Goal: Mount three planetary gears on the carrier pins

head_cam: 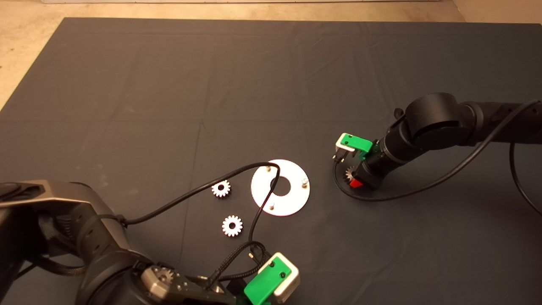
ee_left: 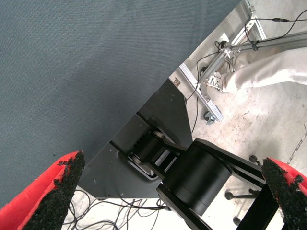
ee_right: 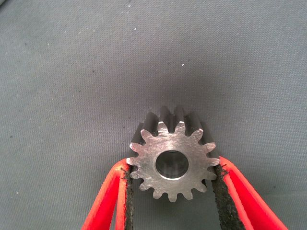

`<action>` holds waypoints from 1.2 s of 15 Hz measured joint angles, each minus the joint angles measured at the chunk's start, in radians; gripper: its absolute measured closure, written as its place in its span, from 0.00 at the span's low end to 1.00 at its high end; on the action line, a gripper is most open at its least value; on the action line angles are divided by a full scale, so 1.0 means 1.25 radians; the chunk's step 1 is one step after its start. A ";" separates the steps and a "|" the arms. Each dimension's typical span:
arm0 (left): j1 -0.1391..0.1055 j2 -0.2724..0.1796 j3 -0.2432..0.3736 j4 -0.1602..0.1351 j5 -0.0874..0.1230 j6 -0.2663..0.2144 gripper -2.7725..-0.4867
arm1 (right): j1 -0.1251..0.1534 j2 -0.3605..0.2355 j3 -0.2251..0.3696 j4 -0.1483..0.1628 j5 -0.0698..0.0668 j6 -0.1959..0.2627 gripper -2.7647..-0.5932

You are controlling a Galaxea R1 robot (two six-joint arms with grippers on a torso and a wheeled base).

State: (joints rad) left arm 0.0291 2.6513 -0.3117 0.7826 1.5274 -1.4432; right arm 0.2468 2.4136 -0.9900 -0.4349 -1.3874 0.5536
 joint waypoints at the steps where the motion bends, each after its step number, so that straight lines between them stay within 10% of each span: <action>1: 0.000 0.000 0.000 0.000 0.000 0.000 0.05 | 0.000 -0.005 0.007 -0.001 0.000 0.000 0.85; 4: 0.000 0.000 0.000 0.000 0.000 0.000 0.05 | 0.000 -0.014 0.019 -0.001 0.002 -0.001 0.85; 13: 0.000 -0.003 0.000 0.000 0.000 0.000 0.05 | 0.005 -0.011 0.040 -0.001 0.133 0.004 0.85; 18: 0.000 -0.005 0.000 0.000 0.000 0.000 0.05 | 0.059 0.021 0.046 -0.001 0.129 0.010 0.85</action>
State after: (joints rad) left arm 0.0291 2.6455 -0.3117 0.7826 1.5274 -1.4432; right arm 0.3202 2.4396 -0.9323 -0.4366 -1.2266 0.5662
